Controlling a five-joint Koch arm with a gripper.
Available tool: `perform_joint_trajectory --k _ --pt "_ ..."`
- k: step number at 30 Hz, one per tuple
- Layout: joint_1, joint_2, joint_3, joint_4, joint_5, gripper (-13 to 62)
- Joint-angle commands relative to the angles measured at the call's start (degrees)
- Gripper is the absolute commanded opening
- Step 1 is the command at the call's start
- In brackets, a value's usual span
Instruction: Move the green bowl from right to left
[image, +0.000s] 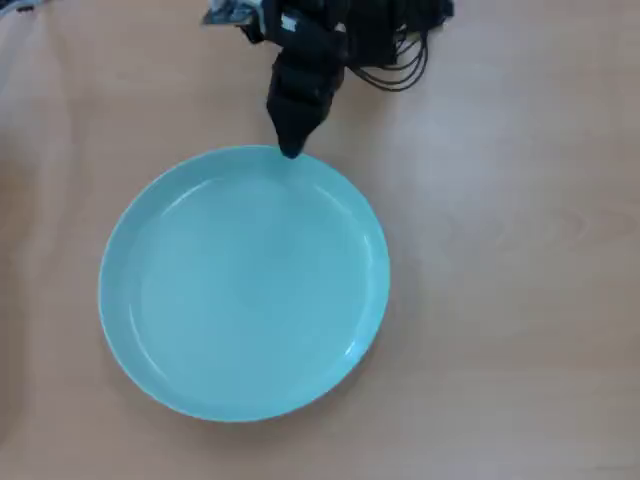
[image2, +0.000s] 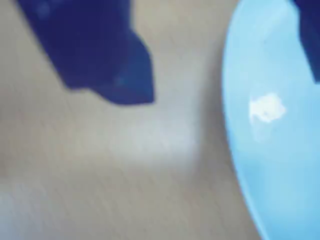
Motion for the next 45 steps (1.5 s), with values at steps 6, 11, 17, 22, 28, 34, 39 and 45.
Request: perform_joint_trajectory --k 6,11,17,22,28,34,39,45 --pt "2.99 -1.41 -0.88 -5.1 -3.16 34.1" --pt "4.22 -4.39 0.35 -8.17 -5.89 34.2" --pt "4.31 -7.03 2.37 -11.87 -9.05 34.2" --pt "4.31 -7.12 4.39 -13.97 -13.54 34.1" --pt "4.22 -9.93 4.83 -16.17 -14.94 34.1" --pt "4.31 -13.01 4.13 -17.23 -16.52 34.1" --pt "4.39 -13.62 3.96 -18.63 -16.52 34.0" --pt "4.31 -16.0 2.29 -18.81 -16.35 32.3"
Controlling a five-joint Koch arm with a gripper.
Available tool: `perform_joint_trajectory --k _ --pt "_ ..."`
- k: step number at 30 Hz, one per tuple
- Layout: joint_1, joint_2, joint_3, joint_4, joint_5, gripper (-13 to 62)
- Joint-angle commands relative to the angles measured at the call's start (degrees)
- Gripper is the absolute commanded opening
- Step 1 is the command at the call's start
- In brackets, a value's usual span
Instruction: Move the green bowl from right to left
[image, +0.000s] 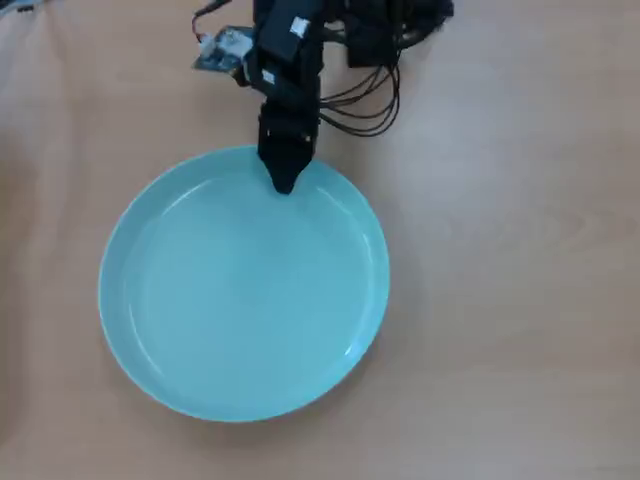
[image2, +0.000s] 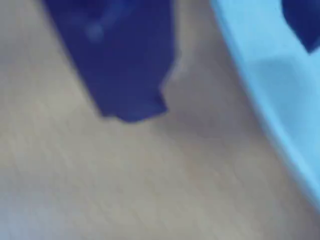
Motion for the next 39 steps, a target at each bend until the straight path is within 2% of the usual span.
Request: perform_joint_trajectory --k 1,5,10,12,15,28,39 --pt "0.18 -0.88 -4.04 -1.58 -0.18 30.8" --pt "0.0 -1.14 -5.01 -1.58 0.0 20.1" --pt "-0.44 -1.14 -5.71 -1.58 0.0 -2.2" --pt "-0.7 -1.14 -5.8 -1.58 -0.09 -9.0" --pt "-0.88 -1.14 -5.89 -1.58 0.0 -6.9" --pt "-3.25 -2.99 -6.5 -1.93 0.0 -6.8" --pt "-11.51 -2.72 -6.5 -1.67 -0.09 -6.8"
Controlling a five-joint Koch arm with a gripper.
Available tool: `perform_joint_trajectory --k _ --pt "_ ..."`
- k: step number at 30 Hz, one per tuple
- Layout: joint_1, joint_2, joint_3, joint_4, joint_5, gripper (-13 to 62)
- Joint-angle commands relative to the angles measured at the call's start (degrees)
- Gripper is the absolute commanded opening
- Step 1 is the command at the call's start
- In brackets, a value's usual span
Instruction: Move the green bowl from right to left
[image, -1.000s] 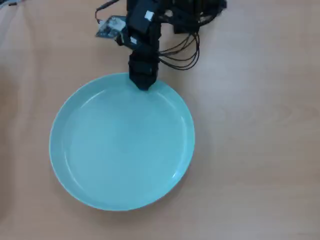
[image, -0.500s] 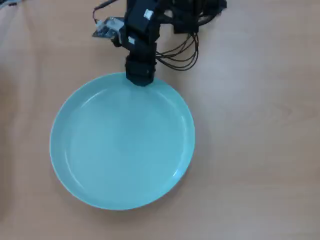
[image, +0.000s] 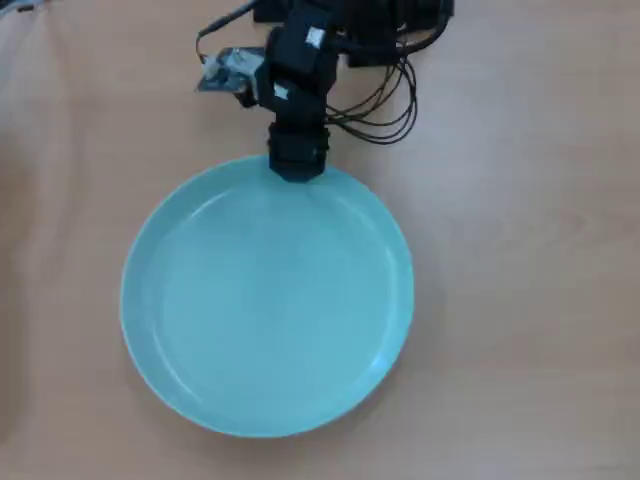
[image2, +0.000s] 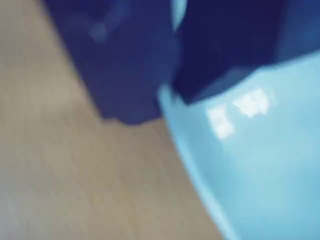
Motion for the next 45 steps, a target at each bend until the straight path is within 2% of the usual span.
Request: perform_joint_trajectory --k 1,21,38,45 --pt "-2.37 -0.62 -2.72 0.44 -0.18 -6.8" --pt "-29.71 -0.62 -2.81 0.44 6.86 -6.7" --pt "-54.76 -0.62 -2.9 -2.11 21.97 -6.7" --pt "-60.64 -0.79 -3.43 -3.69 25.49 -6.6"
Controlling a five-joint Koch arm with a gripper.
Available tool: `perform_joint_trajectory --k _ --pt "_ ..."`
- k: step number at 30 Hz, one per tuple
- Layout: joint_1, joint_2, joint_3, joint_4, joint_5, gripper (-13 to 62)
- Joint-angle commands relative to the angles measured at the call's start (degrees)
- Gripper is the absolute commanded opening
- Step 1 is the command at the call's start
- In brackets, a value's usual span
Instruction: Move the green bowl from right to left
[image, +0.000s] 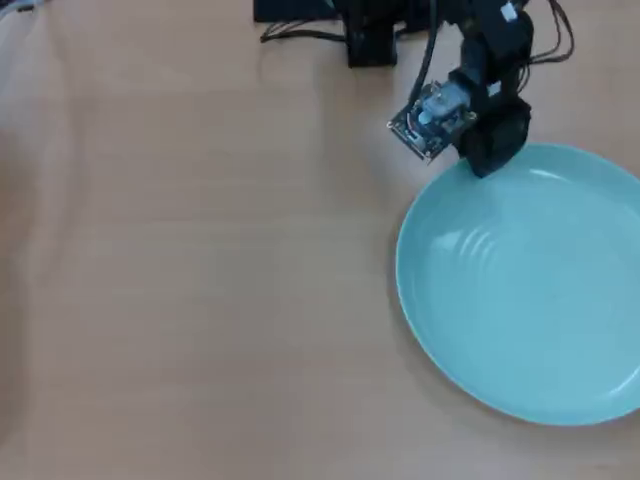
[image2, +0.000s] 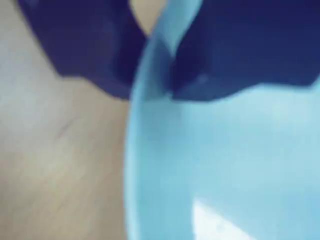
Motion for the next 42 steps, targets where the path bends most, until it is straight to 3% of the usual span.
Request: perform_joint_trajectory --k 1,42 --pt "-2.55 0.0 -2.64 -0.44 1.05 -6.6" --pt "-11.16 0.18 -4.13 0.26 3.16 -6.9"
